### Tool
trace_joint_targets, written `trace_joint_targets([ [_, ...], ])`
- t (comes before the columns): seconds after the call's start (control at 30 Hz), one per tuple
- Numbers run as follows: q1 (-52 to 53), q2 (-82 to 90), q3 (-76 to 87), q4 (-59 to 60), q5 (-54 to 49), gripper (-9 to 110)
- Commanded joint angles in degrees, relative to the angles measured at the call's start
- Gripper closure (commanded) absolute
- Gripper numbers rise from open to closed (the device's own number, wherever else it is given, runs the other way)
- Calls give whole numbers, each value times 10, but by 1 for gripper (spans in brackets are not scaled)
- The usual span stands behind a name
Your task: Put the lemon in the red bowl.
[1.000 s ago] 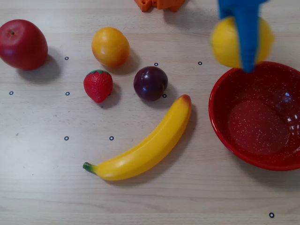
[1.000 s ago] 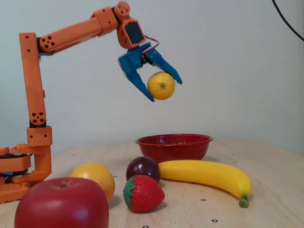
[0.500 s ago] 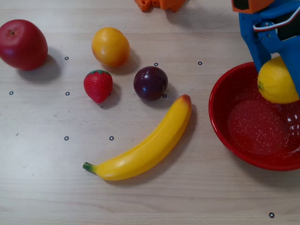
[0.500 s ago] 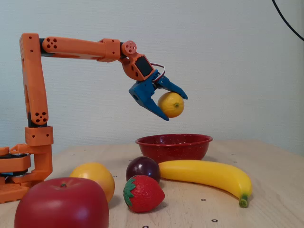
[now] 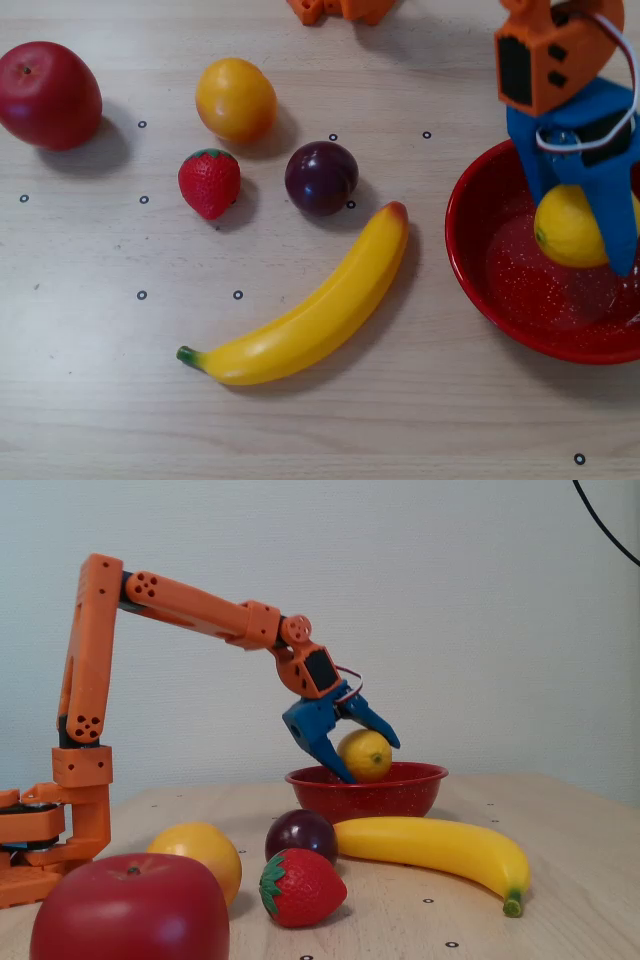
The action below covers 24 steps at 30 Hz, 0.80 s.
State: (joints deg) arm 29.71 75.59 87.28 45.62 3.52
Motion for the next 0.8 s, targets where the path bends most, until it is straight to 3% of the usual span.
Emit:
trace_joint_targets([
  [0.0,21,26,-72,-24,3,74],
  [0.13,18,17,-92,-21,-6,64],
  [0.37,11,35,-103,7,-8,62],
  [0.53,-1,69,-134,63,-25,69],
  [0.77,-42,131,-166,150,-41,92],
])
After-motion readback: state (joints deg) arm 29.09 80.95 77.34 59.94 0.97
